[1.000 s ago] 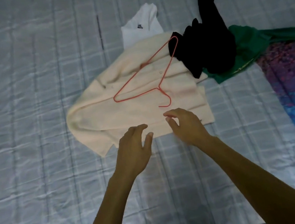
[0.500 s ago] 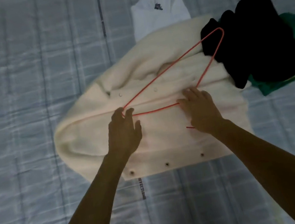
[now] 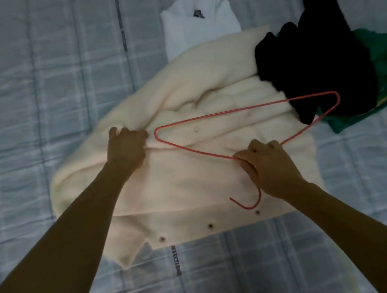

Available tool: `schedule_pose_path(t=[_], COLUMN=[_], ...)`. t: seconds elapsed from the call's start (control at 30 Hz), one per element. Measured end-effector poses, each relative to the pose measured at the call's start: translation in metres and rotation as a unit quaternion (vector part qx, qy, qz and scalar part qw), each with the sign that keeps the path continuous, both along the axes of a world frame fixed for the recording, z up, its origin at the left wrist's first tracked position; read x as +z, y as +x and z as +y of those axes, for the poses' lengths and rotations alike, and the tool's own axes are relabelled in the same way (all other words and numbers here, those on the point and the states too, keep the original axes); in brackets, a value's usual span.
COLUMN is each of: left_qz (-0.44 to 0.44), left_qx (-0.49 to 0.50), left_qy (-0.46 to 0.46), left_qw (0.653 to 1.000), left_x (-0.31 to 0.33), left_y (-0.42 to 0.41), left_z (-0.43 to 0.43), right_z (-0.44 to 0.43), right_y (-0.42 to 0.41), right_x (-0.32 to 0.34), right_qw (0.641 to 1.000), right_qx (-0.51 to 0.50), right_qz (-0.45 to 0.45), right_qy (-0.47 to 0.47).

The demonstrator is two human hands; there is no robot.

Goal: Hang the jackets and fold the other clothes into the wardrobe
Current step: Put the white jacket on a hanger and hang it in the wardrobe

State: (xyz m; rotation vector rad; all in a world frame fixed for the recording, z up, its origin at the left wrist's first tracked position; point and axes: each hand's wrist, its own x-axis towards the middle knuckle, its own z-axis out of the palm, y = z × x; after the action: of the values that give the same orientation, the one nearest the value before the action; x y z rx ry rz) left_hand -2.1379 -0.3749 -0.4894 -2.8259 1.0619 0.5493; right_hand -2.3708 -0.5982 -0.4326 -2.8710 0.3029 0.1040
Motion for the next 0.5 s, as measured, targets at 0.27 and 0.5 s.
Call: schedule_pose_path(t=[0.27,0.5], left_qz=[0.073,0.122], left_qx=[0.083,0.151], left_qy=[-0.164,-0.201], left_qw=[0.98,0.96], left_x=[0.1,0.218], left_y=[-0.033,-0.099], left_z=[0.011,-0.032], right_z=[0.031,0.067], right_y=[-0.01,-0.045], right_x=[0.077,0.173], right_qw=[0.963,0.909], right_qx=[-0.195,-0.198], right_qz=[-0.073,-0.155], right_qy=[0.17,0.333])
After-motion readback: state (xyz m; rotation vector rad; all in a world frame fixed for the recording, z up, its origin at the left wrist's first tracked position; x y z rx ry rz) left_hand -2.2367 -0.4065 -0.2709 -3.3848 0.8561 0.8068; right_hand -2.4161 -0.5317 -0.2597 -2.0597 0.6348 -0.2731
